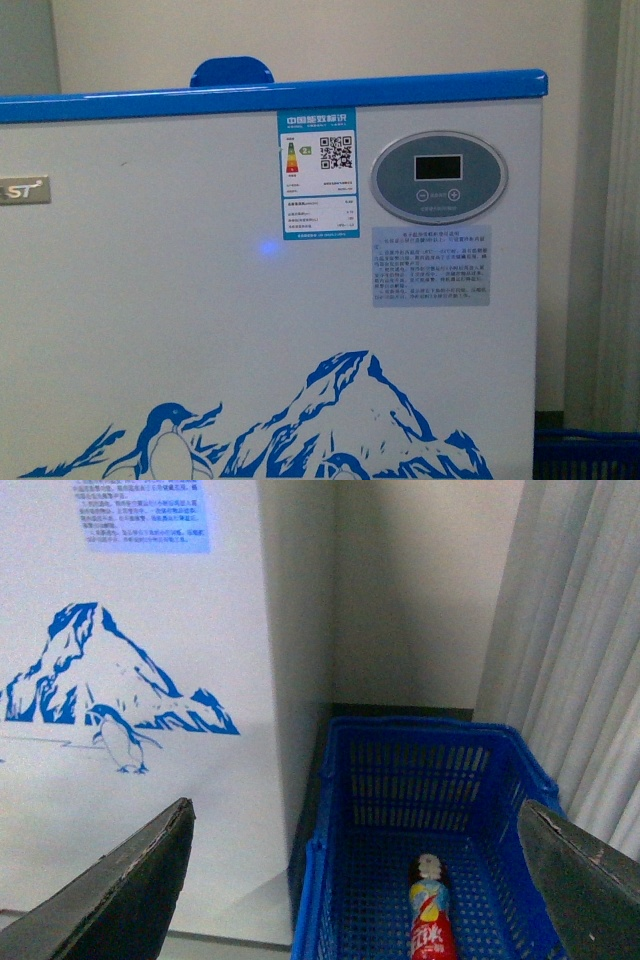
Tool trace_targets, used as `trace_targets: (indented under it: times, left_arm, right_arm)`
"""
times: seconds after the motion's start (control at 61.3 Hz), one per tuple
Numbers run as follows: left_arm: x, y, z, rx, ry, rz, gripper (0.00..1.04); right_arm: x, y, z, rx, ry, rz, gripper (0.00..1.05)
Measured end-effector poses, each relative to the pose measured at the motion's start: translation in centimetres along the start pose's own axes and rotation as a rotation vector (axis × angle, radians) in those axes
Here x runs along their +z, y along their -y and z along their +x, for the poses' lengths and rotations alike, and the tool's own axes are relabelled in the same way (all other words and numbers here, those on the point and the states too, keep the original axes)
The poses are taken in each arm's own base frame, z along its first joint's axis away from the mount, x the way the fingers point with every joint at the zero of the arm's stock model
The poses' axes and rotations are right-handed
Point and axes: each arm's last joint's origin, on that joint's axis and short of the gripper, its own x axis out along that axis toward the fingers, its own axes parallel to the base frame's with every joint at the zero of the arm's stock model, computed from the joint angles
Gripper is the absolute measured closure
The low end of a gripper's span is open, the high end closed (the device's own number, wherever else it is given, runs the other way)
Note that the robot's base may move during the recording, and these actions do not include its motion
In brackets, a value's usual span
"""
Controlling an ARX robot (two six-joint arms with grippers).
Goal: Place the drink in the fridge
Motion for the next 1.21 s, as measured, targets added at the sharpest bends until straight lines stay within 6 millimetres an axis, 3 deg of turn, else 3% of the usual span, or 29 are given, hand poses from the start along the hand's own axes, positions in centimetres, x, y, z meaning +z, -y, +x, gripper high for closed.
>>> trace_targets:
  times: [0.31, 0.457, 0.636, 0.766, 0.929, 0.995, 1.207]
  left_arm:
    - [0.0, 0.0, 0.0, 0.000, 0.000, 0.000, 0.08]
    - [0.0, 0.0, 0.0, 0.000, -0.001, 0.000, 0.08]
    - [0.0, 0.0, 0.0, -0.001, -0.001, 0.000, 0.08]
    - [0.0, 0.0, 0.0, 0.000, 0.000, 0.000, 0.08]
    - [0.0, 0.0, 0.0, 0.000, 0.000, 0.000, 0.08]
    - [0.0, 0.0, 0.0, 0.000, 0.000, 0.000, 0.08]
    - [0.0, 0.0, 0.0, 0.000, 0.000, 0.000, 0.08]
  right_arm:
    - [0.0, 0.0, 0.0, -0.004, -0.002, 0.001, 0.08]
    - [-0.4, 0.2, 0.1, -0.206, -0.279, 0.015, 0.08]
    - [-0.3, 1.4, 1.5, -0.261, -0.384, 0.010, 0.08]
    - [-0.1, 3.4, 4.5, -0.303, -0.427, 0.002, 0.08]
    - [-2.1, 6.2, 10.7, -0.327, -0.547, -0.001, 0.08]
    - [-4.2, 6.8, 13.4, -0.305, -0.619, -0.002, 0.08]
    - [-12.0, 7.9, 19.1, -0.319, -0.806, -0.019, 0.08]
